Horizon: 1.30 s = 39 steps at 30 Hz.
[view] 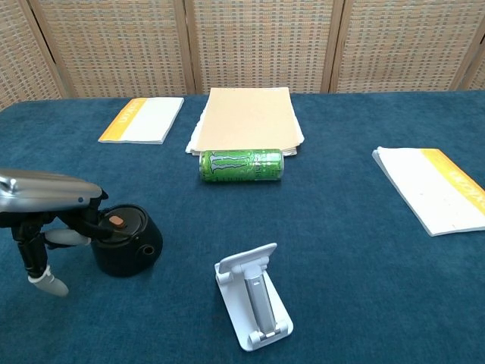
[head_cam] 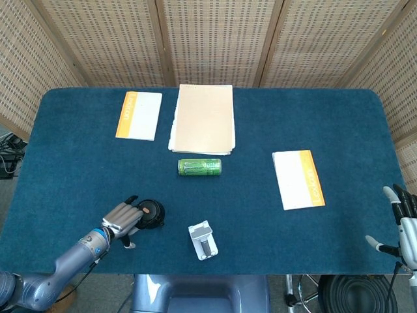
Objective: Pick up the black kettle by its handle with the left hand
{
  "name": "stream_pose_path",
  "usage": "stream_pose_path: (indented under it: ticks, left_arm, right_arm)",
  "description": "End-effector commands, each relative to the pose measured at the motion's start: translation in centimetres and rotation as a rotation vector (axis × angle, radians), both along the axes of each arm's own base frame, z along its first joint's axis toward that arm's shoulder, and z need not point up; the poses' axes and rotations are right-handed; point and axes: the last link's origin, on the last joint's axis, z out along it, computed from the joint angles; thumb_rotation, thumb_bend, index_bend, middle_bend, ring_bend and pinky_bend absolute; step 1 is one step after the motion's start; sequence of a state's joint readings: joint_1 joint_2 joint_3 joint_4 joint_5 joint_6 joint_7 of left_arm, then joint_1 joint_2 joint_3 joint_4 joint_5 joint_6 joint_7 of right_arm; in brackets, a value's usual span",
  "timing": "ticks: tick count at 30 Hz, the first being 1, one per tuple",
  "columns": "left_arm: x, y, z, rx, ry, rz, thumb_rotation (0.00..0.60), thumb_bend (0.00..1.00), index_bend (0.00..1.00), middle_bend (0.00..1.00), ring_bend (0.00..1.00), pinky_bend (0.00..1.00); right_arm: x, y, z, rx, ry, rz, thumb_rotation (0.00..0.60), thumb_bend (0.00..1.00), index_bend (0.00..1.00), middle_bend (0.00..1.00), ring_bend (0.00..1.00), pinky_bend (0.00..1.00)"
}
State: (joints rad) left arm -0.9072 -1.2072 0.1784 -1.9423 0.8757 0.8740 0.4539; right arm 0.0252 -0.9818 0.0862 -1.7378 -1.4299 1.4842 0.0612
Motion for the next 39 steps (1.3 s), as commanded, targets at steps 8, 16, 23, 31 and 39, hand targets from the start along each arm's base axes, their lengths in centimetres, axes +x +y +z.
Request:
stream_pose_path:
  ticks: [8, 16, 23, 31, 39]
  left_arm:
    - [-1.5, 1.3, 3.2, 0.230, -0.064, -0.142, 0.559, 0.00, 1.00, 1.00, 0.80, 0.04]
    - [-2.4, 1.1, 5.2, 0.274, -0.046, -0.166, 0.375, 0.00, 1.00, 1.00, 0.84, 0.05]
    - [-2.3, 0.9, 6.3, 0.292, -0.051, -0.167, 0.315, 0.00, 1.00, 1.00, 0.85, 0.08]
    - [-2.0, 0.6, 7.4, 0.281, -0.030, -0.181, 0.312, 0.47, 1.00, 1.00, 0.86, 0.07]
    - [-1.9, 0.5, 7.6, 0.273, -0.023, -0.184, 0.233, 0.98, 1.00, 1.00, 0.86, 0.07]
  right_arm:
    - [0.2, 0.1, -0.1, 0.001, 0.002, 0.006, 0.600, 0.00, 0.00, 0.00, 0.00, 0.00]
    - [0.3, 0.2, -0.1, 0.000, 0.004, 0.011, 0.600, 0.00, 0.00, 0.00, 0.00, 0.00]
    - [0.4, 0.3, -0.1, -0.001, 0.003, 0.014, 0.600, 0.00, 0.00, 0.00, 0.00, 0.00]
    - [0.5, 0.3, 0.0, -0.004, -0.001, 0.017, 0.600, 0.00, 0.00, 0.00, 0.00, 0.00]
    - [0.5, 0.4, 0.1, -0.006, -0.003, 0.019, 0.600, 0.00, 0.00, 0.00, 0.00, 0.00]
